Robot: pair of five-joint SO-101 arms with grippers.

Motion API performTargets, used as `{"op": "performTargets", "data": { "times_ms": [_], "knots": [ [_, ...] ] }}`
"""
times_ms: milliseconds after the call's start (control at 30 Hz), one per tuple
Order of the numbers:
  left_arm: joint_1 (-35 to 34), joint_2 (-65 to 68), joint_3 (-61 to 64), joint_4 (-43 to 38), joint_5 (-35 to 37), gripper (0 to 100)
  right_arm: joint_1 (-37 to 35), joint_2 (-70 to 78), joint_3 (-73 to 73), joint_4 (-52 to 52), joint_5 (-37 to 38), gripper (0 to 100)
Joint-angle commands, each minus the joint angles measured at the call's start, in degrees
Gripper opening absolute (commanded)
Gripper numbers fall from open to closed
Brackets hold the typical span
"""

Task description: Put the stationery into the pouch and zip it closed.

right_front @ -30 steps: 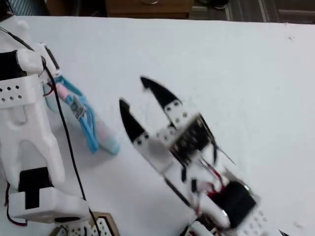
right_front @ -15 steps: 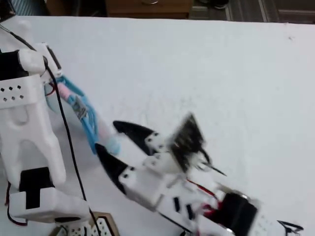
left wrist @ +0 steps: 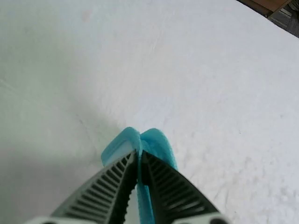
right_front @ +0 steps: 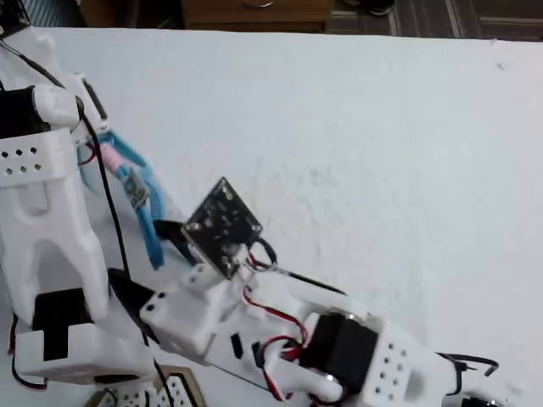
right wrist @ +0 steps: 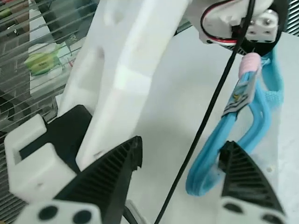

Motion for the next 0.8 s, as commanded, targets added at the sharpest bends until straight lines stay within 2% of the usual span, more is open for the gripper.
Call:
{"op": "performTargets", "data": {
  "times_ms": [0, 133, 267, 433, 667, 767],
  "knots": [
    [1.5, 2.6, 2.3, 1.0, 0.4, 2, -0.1, 2.1, -2.2, -2.2, 0.2, 25.3],
    [1.5, 2.6, 2.3, 1.0, 0.4, 2, 0.3, 3.5, -2.2, -2.5, 0.2, 16.6],
    [1.5, 2.6, 2.3, 1.0, 0.4, 2, 3.1, 3.4, -2.1, -4.2, 0.3, 1.5],
    [1.5, 2.6, 2.3, 1.0, 0.4, 2, 6.6, 3.4, -2.3, -2.9, 0.3, 1.5],
    [1.5, 2.6, 2.3, 1.0, 0.4, 2, 6.8, 2.9, -2.5, -1.7, 0.3, 1.7],
    [1.5, 2.6, 2.3, 1.0, 0.4, 2, 6.9, 1.6, -4.4, 2.0, 1.4, 1.7]
  ]
}}
